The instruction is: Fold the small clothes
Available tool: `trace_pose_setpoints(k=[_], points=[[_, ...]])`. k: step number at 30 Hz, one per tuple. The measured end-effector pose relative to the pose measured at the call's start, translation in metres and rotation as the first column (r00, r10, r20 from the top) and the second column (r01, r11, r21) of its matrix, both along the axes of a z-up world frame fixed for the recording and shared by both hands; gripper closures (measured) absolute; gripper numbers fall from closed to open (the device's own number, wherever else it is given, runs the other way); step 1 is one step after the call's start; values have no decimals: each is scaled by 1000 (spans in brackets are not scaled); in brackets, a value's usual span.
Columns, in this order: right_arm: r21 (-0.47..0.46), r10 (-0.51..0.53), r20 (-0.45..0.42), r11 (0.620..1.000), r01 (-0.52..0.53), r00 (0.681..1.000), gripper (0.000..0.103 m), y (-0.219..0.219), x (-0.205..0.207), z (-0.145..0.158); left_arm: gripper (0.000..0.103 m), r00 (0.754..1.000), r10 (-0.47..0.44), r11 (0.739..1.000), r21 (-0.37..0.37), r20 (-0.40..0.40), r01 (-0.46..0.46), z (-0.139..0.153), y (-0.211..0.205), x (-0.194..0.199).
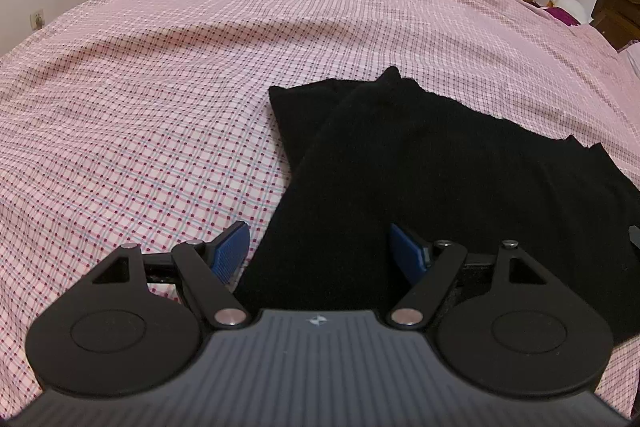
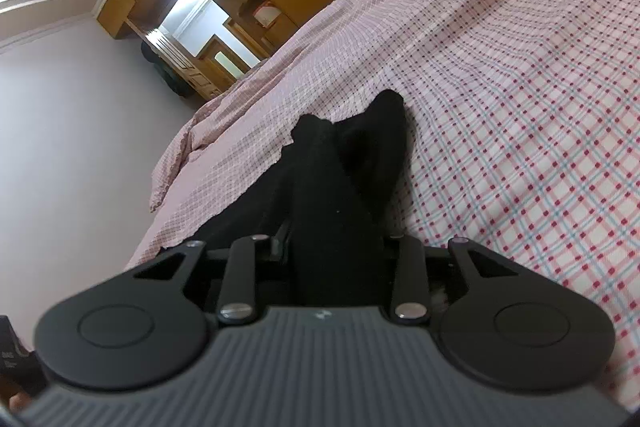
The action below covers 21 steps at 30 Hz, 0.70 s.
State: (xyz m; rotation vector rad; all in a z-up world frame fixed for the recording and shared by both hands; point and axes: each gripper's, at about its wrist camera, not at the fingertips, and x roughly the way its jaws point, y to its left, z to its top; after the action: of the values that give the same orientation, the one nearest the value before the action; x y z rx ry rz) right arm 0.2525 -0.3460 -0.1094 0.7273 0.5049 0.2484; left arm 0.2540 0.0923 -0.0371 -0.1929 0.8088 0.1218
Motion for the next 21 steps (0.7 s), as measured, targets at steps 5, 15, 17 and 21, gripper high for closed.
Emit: trace_pose_setpoints(k=[5,15,17,21], points=[[-10,0,-5,1000,0,1000,68,1,2,0,22,1000,4,1000,0,-2,-4,0,-1,-1],[113,-27,4,993,27,1000,79,-4,2,1,22,1000,7,1000,-14,-17,-8,7,1,-9],[141,-37,13,989,35,999,80,-4,-1,5,22,1000,2,1000,-10,-21,-3,9,3,-12],[164,-47,26,986,42,999,80,0,-5,14,22,999,1,1000,2,-35,-1,13,6,-15]])
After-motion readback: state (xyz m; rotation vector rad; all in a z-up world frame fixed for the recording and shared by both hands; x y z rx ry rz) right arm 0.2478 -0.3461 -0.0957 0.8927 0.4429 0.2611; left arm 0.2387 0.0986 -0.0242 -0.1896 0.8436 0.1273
